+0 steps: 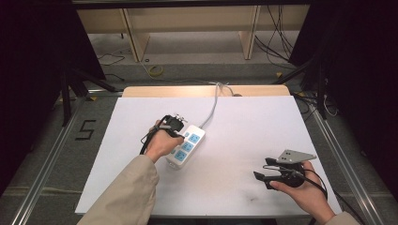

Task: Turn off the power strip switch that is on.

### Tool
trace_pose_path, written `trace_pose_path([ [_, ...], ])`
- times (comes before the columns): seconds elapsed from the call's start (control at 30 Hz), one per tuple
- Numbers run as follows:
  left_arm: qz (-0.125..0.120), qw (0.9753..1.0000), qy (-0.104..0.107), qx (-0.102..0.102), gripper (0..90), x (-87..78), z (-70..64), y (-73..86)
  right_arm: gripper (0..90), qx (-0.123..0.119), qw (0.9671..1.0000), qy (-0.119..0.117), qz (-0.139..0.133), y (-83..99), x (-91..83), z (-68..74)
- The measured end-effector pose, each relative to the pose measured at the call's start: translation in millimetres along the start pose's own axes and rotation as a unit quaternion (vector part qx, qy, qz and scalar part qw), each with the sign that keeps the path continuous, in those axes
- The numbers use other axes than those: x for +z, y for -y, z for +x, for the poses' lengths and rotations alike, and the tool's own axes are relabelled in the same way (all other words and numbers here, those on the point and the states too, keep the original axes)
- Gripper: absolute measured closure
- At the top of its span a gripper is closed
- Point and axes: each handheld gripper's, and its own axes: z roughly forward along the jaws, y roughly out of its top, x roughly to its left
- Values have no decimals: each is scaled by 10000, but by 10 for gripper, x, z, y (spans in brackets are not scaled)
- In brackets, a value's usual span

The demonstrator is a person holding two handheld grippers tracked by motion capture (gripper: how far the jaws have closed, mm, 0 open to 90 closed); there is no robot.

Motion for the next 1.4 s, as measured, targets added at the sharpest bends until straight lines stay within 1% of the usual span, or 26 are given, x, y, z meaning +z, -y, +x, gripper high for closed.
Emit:
trace_pose_path([
  [0.17, -136, 9999, -72, -34, 898, -38, 25, 7, 295, -3, 10000, -2, -4, 0, 2, 2],
  [0.37, -245, 9997, -47, -30, 895, -74, 21, 8, 295, -5, 10000, 6, -14, -3, -3, -1],
  [0.47, -308, 9995, -46, -66, 856, -89, 20, 12, 295, -9, 10000, 5, -13, -2, -5, -1],
  [0.5, -290, 9996, -48, -30, 853, -99, 27, 14, 295, -9, 10000, 4, -14, -2, -5, 0],
  [0.57, -321, 9995, -44, -47, 848, -116, 31, 20, 295, -7, 10000, 2, -19, -2, -5, -1],
  [0.73, -543, 9985, 13, -38, 779, -181, 46, 38, 295, 8, 10000, 7, -21, 0, -7, -3],
  [0.77, -650, 9979, 37, -27, 758, -193, 47, 47, 295, 12, 10000, 7, -22, 1, -8, -4],
  [0.8, -766, 9970, 65, 30, 725, -207, 54, 55, 295, 20, 10000, 9, -25, 1, -8, -4],
  [0.83, -890, 9960, 106, 22, 697, -217, 54, 66, 295, 20, 10000, 10, -20, 1, -8, -4],
  [0.9, -1008, 9948, 142, 62, 637, -242, 62, 88, 295, 13, 10000, 6, -15, 0, -7, -5],
  [0.93, -1058, 9942, 101, 143, 596, -257, 68, 99, 295, 12, 10000, 7, -14, 0, -7, -5],
  [1.0, -1122, 9935, 30, 186, 531, -285, 75, 121, 295, 13, 10000, 6, -15, 1, -7, -4],
  [1.07, -1189, 9928, 47, 113, 473, -327, 88, 155, 295, 16, 10000, 6, -14, 1, -6, -5],
  [1.17, -1299, 9915, 91, 58, 368, -373, 84, 213, 295, 17, 10000, 3, -8, 0, -3, -4],
  [1.27, -1402, 9900, 136, 82, 301, -423, 76, 274, 294, 13, 10000, -2, -19, -1, -1, 0],
  [1.37, -1665, 9858, 229, 19, 280, -482, 77, 337, 294, 16, 10000, 0, -21, -2, -2, -1],
  [1.4, -1711, 9850, 238, 19, 271, -504, 79, 358, 294, 19, 10000, -2, -22, -1, -2, -2],
])
